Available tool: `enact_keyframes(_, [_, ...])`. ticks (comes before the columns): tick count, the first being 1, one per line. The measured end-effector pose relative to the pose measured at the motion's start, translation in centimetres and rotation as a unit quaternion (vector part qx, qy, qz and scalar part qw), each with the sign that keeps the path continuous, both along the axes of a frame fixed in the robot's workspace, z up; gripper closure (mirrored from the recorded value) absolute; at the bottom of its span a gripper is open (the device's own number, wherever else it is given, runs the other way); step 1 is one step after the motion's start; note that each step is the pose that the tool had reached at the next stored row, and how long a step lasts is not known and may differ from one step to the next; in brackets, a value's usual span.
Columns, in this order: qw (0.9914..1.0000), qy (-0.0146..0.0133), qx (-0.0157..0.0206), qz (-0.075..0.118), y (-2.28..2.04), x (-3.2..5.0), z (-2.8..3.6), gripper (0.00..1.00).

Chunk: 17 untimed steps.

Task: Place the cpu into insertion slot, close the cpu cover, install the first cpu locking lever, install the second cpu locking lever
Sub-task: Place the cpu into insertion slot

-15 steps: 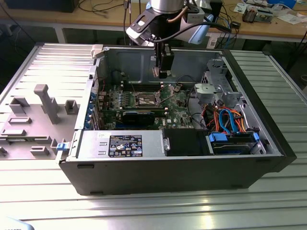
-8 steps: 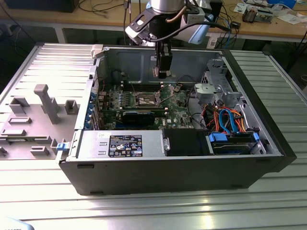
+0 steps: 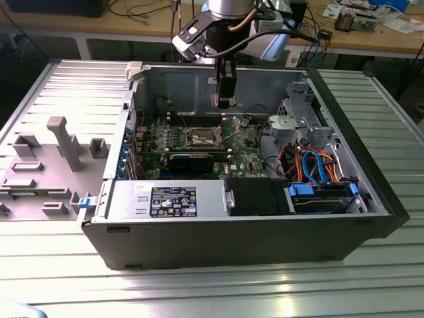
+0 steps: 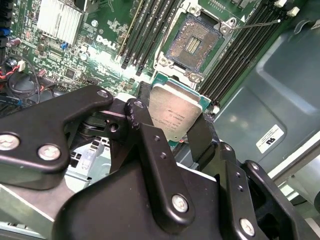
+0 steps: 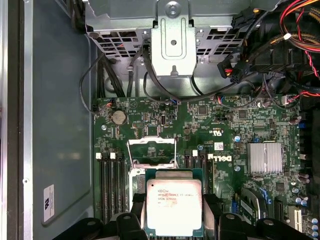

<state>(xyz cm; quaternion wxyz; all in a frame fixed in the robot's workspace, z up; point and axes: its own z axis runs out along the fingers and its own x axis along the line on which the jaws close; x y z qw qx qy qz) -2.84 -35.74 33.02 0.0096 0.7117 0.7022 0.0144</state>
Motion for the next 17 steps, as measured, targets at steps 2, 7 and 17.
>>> enact_keyframes(2, [1.00000, 0.0000, 0.0001, 0.000, -0.07, 0.00, 0.00, 0.46])
enact_keyframes(7, [1.00000, 0.0000, 0.0000, 0.000, -0.30, 0.00, 0.00, 0.46])
enact_keyframes(17, [1.00000, 0.0000, 0.0000, 0.000, -0.87, 0.00, -0.01, 0.46])
